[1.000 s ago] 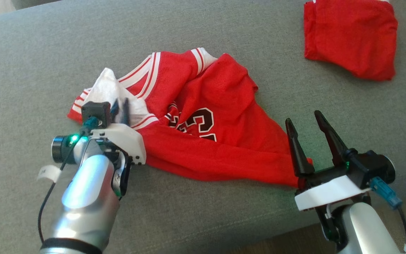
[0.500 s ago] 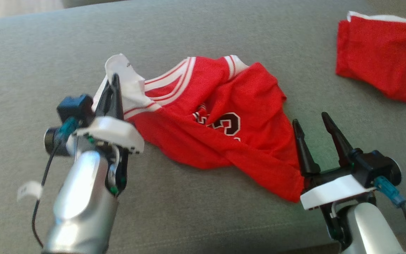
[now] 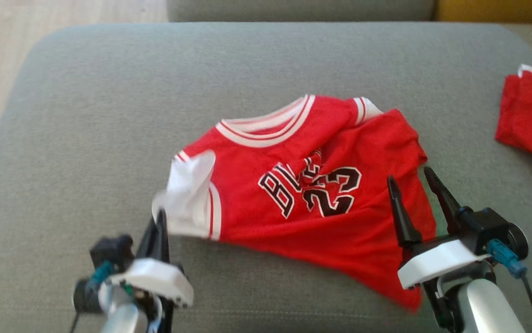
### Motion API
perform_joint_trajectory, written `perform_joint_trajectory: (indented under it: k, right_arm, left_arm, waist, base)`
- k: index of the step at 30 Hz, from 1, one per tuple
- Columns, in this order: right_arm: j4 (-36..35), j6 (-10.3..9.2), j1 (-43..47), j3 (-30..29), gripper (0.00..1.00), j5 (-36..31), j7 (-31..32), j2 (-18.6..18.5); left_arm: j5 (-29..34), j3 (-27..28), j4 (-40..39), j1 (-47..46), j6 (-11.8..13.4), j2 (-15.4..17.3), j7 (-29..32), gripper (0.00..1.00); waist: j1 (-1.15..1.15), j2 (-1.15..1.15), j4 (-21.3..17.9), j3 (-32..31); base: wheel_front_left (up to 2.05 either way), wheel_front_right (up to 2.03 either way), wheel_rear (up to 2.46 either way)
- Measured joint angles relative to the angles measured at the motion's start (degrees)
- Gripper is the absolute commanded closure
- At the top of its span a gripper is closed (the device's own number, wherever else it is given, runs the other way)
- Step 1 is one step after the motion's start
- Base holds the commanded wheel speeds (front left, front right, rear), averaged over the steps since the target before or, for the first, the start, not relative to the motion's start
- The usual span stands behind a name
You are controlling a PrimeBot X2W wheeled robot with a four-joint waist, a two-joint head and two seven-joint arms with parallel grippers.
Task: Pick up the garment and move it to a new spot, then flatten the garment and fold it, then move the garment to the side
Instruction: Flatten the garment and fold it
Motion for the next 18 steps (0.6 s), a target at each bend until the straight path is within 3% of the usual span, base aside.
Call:
perform_joint_trajectory:
  k: [1,7,14,18]
  right_arm:
    - [0.0,0.00,0.0,0.0,0.00,0.0,0.1,0.0]
    - [0.2,0.00,0.0,-0.1,0.00,0.0,0.6,0.0]
    - [0.2,0.00,-0.2,-0.2,0.00,0.0,0.7,0.0]
    - [0.2,0.00,-1.5,0.2,0.00,0.0,1.5,0.0]
  left_arm:
    - [-0.5,-0.4,1.3,0.6,0.1,0.0,0.0,0.00]
    - [-2.7,-2.0,4.0,1.1,1.8,0.0,0.1,0.00]
    - [-3.0,-1.5,-9.3,-1.8,2.4,0.0,0.0,0.00]
    - [-3.0,-2.0,-14.4,-1.6,0.8,0.0,0.0,0.00]
  waist:
    - [0.00,0.00,0.4,-0.3]
    - [0.00,0.00,1.6,-1.2]
    - [0.00,0.00,1.5,-0.9]
    - [0.00,0.00,1.6,0.1]
  base:
    - [0.00,0.00,0.00]
    - [0.00,0.00,0.00]
    - [0.00,0.00,0.00]
    - [0.00,0.00,0.00]
